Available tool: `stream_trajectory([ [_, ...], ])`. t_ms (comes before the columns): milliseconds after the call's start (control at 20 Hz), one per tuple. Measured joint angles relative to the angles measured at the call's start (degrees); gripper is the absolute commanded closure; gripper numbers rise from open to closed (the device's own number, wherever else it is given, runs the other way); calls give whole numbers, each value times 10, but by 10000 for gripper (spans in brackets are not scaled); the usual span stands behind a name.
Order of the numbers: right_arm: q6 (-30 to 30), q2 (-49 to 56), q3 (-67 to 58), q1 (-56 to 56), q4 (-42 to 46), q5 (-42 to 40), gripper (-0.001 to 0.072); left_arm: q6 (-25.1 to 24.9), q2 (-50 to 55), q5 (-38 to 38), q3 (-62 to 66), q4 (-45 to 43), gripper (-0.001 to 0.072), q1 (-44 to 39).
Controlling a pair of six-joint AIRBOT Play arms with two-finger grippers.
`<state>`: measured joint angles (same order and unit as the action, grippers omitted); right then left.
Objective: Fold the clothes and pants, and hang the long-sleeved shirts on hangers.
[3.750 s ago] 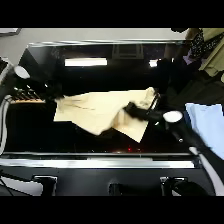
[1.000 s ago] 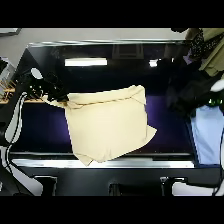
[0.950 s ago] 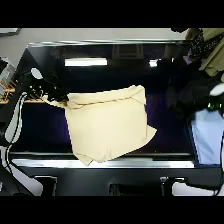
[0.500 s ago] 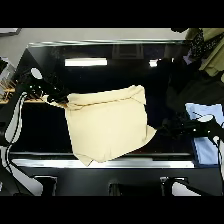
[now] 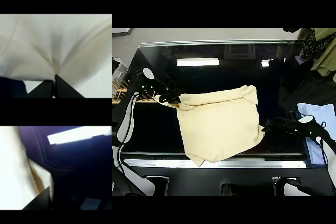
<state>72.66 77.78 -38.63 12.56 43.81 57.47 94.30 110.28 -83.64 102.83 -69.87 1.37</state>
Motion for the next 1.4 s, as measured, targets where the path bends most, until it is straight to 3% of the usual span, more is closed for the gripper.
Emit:
stream_trajectory([
  [200, 26, -27, -32, 1, -3, -8, 686, 0, 0, -4, 0, 0, 692, 0],
  [400, 97, -32, -180, 47, 60, -7, 686, 0, 0, -19, 0, 0, 693, 0],
  [750, 233, 144, -517, 72, 186, 8, 684, 2, 0, -47, 0, 7, 693, -22],
  [800, 247, 171, -547, 73, 188, 18, 659, 2, 0, -49, 0, 7, 692, -26],
  [850, 258, 196, -571, 72, 187, 33, 557, 4, 0, -50, 0, 7, 692, -28],
  [900, 264, 212, -587, 72, 181, 46, 402, 5, 0, -51, 0, 7, 693, -31],
  [950, 264, 225, -600, 71, 175, 63, 349, 6, 0, -53, 0, 8, 692, -33],
  [1250, 210, 204, -615, 119, 153, 212, 274, 8, 0, -62, 0, 10, 692, -38],
  [1400, 181, 140, -549, 167, 132, 259, 239, 8, 0, -63, 0, 11, 692, -39],
])
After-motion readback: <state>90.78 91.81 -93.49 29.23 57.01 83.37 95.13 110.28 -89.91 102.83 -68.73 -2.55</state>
